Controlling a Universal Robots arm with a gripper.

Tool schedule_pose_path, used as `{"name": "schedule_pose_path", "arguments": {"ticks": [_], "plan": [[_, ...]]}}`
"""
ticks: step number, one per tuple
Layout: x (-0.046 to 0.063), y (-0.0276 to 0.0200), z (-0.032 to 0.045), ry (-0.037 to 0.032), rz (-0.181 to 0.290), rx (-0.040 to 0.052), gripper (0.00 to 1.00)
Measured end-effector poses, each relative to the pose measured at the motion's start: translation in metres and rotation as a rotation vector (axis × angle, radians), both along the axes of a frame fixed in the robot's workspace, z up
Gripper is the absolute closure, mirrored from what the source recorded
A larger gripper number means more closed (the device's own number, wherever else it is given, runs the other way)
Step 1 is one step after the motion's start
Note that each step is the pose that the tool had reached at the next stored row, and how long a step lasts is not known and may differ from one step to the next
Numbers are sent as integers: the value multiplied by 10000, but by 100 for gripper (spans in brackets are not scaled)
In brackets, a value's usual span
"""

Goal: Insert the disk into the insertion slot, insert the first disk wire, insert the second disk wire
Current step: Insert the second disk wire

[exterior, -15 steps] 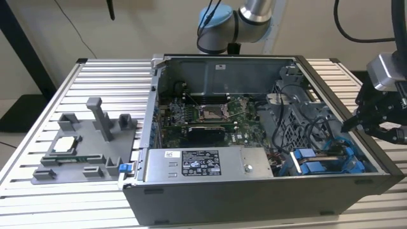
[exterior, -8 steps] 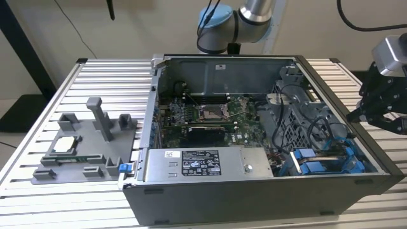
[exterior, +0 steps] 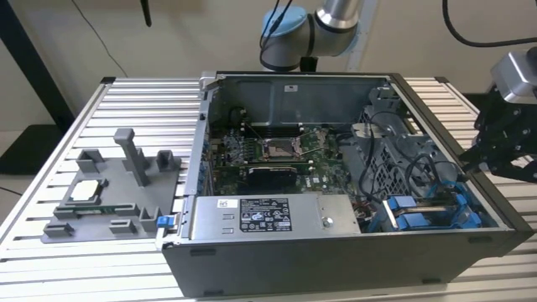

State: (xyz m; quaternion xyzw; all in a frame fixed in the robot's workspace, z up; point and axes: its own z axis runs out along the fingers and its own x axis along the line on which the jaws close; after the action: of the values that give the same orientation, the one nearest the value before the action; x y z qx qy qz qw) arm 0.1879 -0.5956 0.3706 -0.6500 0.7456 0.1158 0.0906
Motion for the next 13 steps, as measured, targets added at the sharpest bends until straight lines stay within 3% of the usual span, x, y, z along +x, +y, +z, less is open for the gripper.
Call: {"name": "schedule_pose_path", "arguments": {"ticks": [3,9,13], "plan": [[44,0,-43,-7,13,-51,100],[74,2,-85,-89,50,-290,100],[74,1,-90,-105,51,-348,100]]}}
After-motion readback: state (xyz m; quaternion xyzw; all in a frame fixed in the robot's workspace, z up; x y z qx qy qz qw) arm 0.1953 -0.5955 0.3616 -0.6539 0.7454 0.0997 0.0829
